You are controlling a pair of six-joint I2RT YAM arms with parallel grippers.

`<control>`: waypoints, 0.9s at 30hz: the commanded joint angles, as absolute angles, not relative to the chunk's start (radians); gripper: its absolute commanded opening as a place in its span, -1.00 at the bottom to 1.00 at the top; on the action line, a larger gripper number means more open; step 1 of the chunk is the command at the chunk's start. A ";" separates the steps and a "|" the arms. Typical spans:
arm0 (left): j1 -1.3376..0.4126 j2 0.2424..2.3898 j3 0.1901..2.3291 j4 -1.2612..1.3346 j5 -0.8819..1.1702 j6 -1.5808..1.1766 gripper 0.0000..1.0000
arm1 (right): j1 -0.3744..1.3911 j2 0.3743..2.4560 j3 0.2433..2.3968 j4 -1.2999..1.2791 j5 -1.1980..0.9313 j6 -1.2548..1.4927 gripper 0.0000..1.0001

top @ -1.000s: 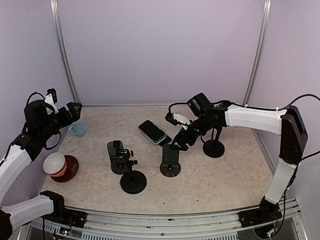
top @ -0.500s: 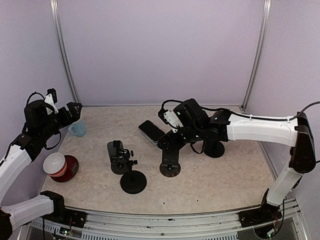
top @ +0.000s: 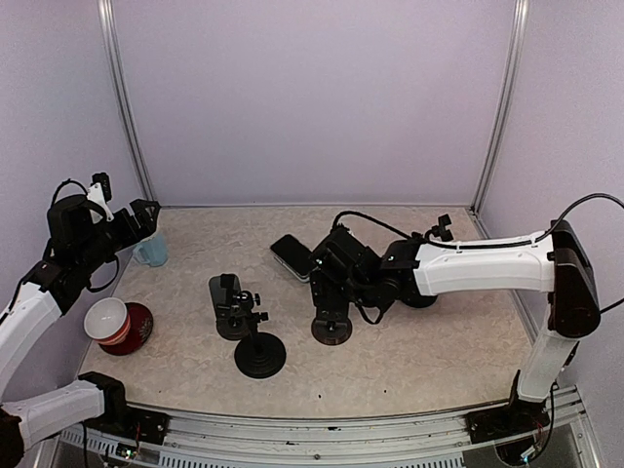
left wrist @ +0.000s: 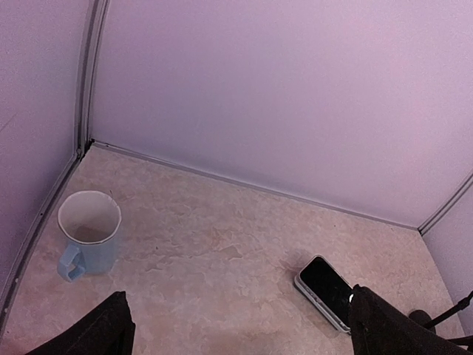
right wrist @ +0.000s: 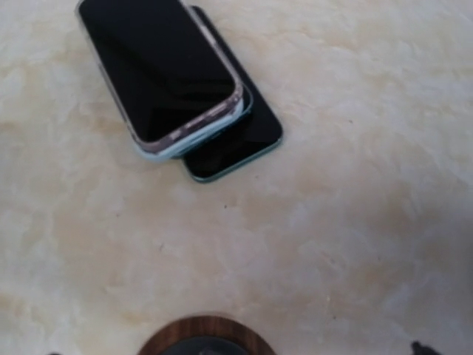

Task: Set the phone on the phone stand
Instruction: Pick up the phone stand at the center of the board.

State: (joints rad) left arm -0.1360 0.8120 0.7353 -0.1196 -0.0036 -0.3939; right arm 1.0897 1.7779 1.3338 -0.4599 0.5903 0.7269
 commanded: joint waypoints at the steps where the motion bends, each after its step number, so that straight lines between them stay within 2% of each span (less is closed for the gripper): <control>1: -0.127 0.807 0.727 -0.091 0.004 -0.393 0.98 | 1.126 1.783 1.329 -0.451 0.693 0.908 1.00; 14: -0.127 0.803 0.725 -0.091 0.006 -0.393 0.98 | 1.175 1.886 1.417 -0.546 0.792 1.090 1.00; 27: -0.127 0.799 0.726 -0.089 0.009 -0.393 0.98 | 1.177 1.934 1.427 -0.549 0.802 1.138 1.00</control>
State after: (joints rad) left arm -0.1360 0.8116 0.7353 -0.1196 -0.0032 -0.3939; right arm 1.1648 1.8999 1.3956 -0.5266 0.7692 1.1130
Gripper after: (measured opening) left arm 0.989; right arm 0.999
